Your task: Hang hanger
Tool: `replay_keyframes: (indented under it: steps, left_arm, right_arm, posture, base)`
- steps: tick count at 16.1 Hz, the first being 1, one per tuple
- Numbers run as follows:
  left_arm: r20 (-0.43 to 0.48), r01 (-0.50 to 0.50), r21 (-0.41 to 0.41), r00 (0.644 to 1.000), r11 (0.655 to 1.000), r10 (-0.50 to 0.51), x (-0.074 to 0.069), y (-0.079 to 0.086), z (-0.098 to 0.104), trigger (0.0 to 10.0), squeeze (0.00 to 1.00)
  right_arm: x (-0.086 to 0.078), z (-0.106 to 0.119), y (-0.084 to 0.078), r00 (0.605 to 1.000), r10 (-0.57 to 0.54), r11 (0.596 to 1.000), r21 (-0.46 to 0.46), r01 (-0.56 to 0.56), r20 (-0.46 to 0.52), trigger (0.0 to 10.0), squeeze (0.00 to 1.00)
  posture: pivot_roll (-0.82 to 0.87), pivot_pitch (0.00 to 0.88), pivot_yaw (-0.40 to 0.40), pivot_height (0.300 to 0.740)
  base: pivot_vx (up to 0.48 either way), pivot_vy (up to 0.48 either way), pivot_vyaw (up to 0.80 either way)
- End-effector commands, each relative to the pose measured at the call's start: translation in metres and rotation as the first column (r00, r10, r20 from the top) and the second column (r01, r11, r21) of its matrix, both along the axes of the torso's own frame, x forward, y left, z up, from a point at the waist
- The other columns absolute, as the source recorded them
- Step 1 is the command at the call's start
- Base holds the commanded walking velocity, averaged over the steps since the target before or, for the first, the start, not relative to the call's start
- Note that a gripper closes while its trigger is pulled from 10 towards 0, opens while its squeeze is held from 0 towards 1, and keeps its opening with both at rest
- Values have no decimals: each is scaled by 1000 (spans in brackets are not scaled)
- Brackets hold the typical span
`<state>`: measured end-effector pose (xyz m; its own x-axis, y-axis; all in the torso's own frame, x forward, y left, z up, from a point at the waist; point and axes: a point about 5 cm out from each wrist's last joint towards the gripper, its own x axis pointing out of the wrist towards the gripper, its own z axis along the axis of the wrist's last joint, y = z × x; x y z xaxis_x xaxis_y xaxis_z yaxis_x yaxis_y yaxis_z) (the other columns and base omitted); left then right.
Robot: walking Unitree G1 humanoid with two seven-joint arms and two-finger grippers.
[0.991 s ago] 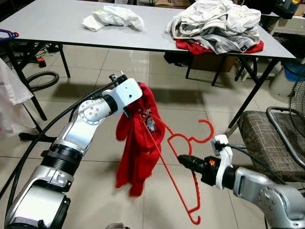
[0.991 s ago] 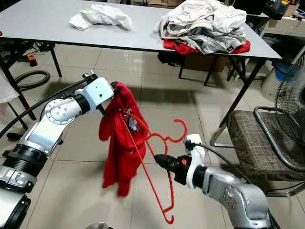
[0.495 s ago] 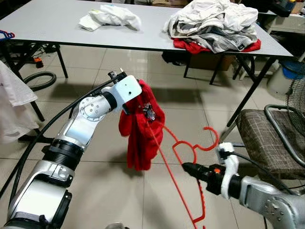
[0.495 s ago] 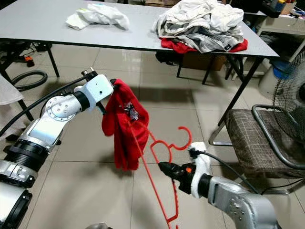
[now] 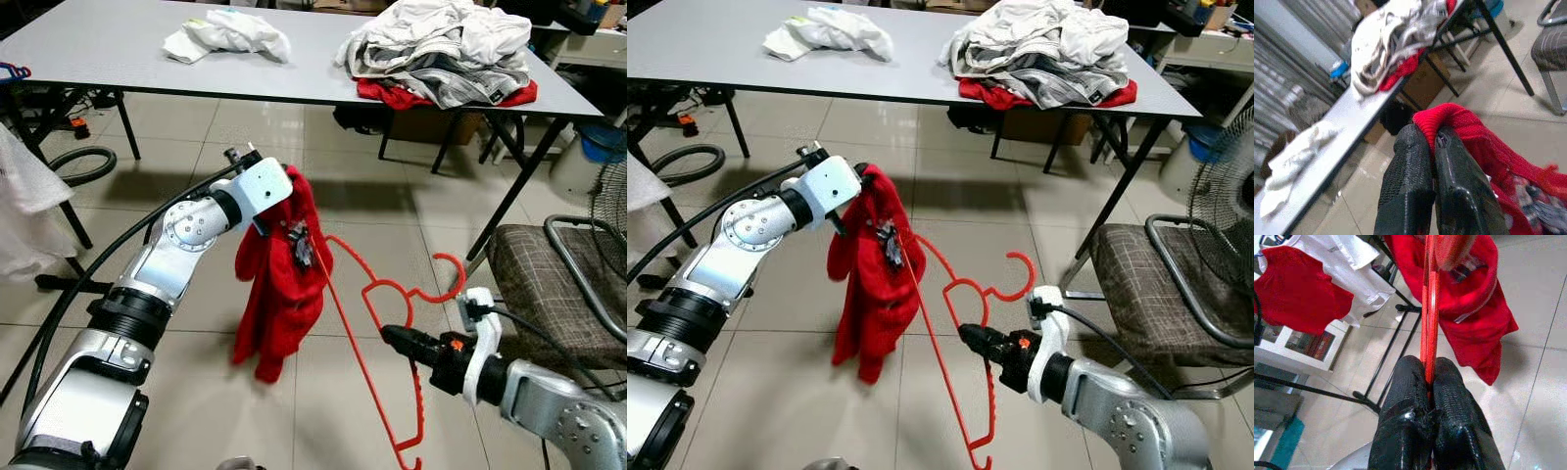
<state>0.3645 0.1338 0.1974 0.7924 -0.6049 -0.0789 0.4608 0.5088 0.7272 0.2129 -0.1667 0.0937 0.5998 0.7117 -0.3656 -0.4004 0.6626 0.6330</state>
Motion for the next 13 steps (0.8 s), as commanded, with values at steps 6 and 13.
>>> replay_keyframes:
  steps: [6, 13]
  left_arm:
    - [123, 146, -26, 982, 989, -141, -12, -22, 33, 10000, 0]
    - [272, 337, -11, 907, 942, -321, -37, -36, 59, 10000, 0]
  right_arm:
    - [5, -15, 4, 996, 2, 1000, -5, -3, -86, 10000, 0]
    - [6, -23, -6, 973, -106, 990, 70, 123, -203, 10000, 0]
  posture:
    - [79, 43, -54, 740]
    - [78, 55, -59, 740]
  base:
    - [0, 0, 0]
    - [0, 0, 0]
